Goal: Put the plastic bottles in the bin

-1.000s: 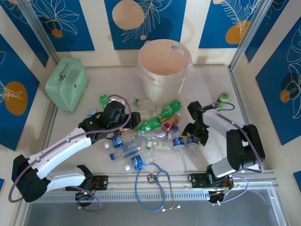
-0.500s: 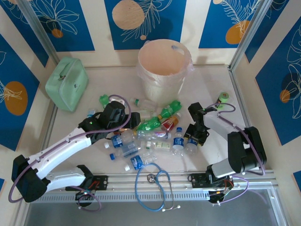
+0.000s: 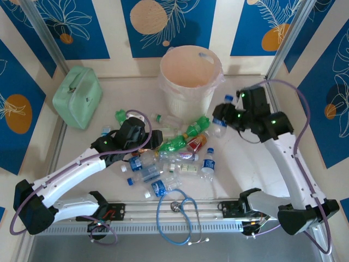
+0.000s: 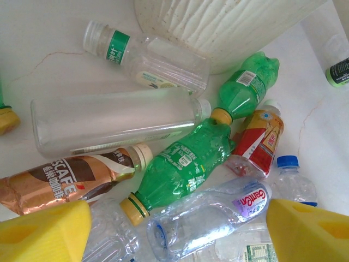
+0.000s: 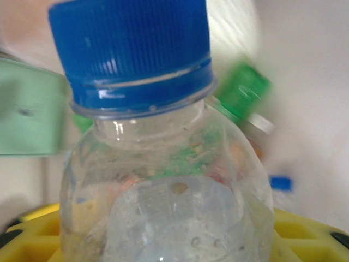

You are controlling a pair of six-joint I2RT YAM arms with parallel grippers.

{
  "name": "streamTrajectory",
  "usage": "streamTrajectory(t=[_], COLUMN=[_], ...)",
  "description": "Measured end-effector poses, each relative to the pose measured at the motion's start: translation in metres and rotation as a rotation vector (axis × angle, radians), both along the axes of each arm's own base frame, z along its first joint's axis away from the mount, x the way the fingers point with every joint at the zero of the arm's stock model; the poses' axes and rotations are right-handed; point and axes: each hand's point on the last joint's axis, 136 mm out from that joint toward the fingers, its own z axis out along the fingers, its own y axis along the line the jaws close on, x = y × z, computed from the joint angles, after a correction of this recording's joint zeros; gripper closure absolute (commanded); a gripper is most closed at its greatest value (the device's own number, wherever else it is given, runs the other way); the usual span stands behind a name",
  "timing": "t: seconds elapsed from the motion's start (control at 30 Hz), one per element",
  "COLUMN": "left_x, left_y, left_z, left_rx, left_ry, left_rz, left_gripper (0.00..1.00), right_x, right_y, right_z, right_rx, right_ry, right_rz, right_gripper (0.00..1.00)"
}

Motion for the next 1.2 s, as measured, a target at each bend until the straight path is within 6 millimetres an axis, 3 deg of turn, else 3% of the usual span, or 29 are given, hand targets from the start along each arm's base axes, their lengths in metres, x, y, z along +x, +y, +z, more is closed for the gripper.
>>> streamTrajectory(t=[0.07, 0.17, 0.27, 0.37, 0.5, 0.7, 0.87, 1.03, 1.2], left_x=[0.001, 0.002, 0.002, 0.002, 0.001, 0.001, 0.000, 0.001, 0.003], left_y=[0.001, 0.003, 0.004, 0.005, 0.010, 0.015, 0.020, 0.028, 0.039], left_z=[0.000, 0.000, 0.000, -0.001, 0.002, 0.004, 0.001, -0.003, -0.008], left_rx=[0.003, 0.006, 0.008, 0.014, 0.026, 0.038, 0.065, 0.097, 0.127], left_ry=[-0.002, -0.006, -0.007, -0.005, -0.013, -0.028, -0.023, -0.016, -0.002], left_rz=[0.005, 0.017, 0.021, 0.024, 0.036, 0.046, 0.054, 0.069, 0.099], left_gripper=[0.16, 0.16, 0.16, 0.15, 0.15, 0.15, 0.14, 0.14, 0.13], right_x=[0.018, 0.048, 0.084, 0.120, 0.159, 0.197, 0.208, 0.209, 0.208], right_y=[0.011, 0.025, 0.039, 0.052, 0.061, 0.064, 0.066, 0.066, 0.066], right_z=[0.044, 0.087, 0.112, 0.122, 0.119, 0.086, 0.063, 0.063, 0.069], right_rx=[0.043, 0.077, 0.095, 0.098, 0.098, 0.086, 0.077, 0.079, 0.081], right_ry=[-0.115, -0.223, -0.293, -0.328, -0.330, -0.267, -0.217, -0.215, -0.227], right_rz=[0.031, 0.053, 0.078, 0.094, 0.097, 0.085, 0.081, 0.078, 0.079], right_gripper=[0.45, 0.45, 0.45, 0.45, 0.45, 0.41, 0.30, 0.21, 0.21])
